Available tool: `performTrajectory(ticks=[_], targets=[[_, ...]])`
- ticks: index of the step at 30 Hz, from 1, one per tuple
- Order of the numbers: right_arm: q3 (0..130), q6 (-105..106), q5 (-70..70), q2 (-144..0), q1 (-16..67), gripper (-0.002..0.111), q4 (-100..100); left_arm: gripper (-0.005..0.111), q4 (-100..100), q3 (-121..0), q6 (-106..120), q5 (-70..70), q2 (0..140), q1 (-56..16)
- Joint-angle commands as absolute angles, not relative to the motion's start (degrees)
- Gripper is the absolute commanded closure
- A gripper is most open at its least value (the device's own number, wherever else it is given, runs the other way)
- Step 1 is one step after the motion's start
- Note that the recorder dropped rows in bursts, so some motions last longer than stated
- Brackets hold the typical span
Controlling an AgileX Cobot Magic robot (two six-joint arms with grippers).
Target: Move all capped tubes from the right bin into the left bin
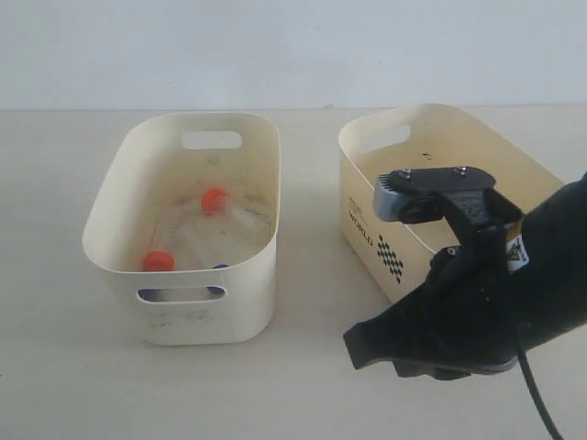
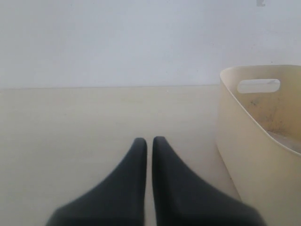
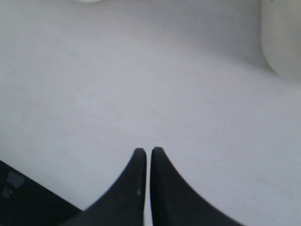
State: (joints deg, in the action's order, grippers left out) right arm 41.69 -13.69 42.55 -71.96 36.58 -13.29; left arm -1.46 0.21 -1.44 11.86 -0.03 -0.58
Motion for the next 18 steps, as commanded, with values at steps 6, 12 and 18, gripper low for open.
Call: performTrajectory(ticks=[6,12,18], targets=[[41.62,-12.12,37.27,-71.46,36.54,0.106,-4.13,0.102,-1.1,0.0,-1.98,11.6,0.0,-0.56],[37.48,-12.12,23.34,-68.47,36.54,0.106,-4.36,0.102,-1.1,0.0,-1.98,11.6,0.0,-0.56],[28.26,-14.67,7.23,-63.11,36.54,0.106,-4.78,0.102,-1.1,0.0,-1.98,11.6,0.0,-0.56]])
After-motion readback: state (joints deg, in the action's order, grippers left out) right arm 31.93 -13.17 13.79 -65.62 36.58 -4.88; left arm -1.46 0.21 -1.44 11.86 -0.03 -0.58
